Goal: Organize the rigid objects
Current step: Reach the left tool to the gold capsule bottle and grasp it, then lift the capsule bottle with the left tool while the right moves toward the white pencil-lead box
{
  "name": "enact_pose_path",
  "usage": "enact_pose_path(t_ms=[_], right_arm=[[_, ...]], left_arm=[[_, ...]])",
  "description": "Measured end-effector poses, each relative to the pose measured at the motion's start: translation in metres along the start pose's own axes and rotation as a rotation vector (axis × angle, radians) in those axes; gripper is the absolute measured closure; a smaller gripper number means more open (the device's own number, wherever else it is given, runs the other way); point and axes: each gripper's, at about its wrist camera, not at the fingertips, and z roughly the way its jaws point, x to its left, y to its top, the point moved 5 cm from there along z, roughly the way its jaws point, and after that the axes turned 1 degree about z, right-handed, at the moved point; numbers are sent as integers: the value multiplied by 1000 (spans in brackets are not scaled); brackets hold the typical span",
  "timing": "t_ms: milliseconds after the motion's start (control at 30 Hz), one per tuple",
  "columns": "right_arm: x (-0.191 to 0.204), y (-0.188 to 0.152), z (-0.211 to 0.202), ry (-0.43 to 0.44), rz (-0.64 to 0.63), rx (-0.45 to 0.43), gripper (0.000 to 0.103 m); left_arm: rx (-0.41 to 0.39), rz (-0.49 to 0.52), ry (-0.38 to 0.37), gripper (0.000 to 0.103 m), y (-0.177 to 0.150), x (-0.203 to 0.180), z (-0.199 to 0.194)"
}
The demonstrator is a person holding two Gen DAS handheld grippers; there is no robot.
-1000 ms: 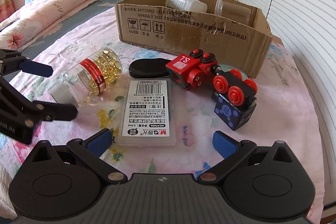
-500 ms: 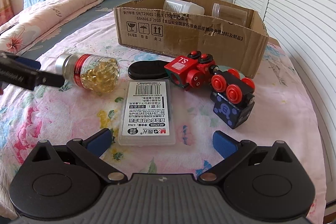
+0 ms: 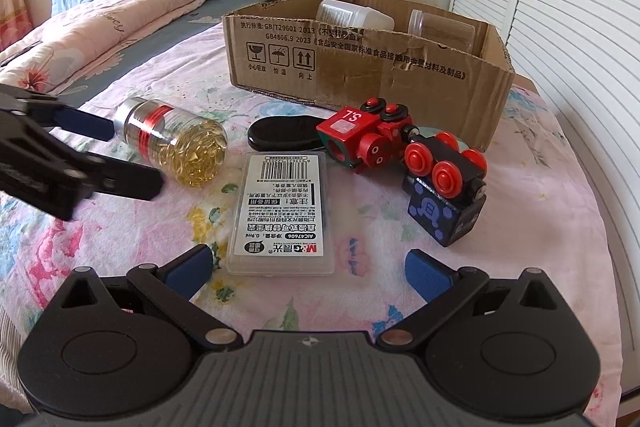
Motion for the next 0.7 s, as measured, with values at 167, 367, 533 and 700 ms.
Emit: enact_pose_path(t_ms=[167,367,533,700], right_arm=[[-1,-2,-2,20,-19,-12,0],[1,-2,-3,38,-34,-15,0],[10,1,-1,67,-64,7,0],[24,6,3,97,-99,20,0]], left_arm=[[-13,-11,23,2,10,-8,10],[-22,-24,69,4,15,-6,17],[-22,-47,41,8,16,-1,16],[-19,-32,56,9,14,4,14]])
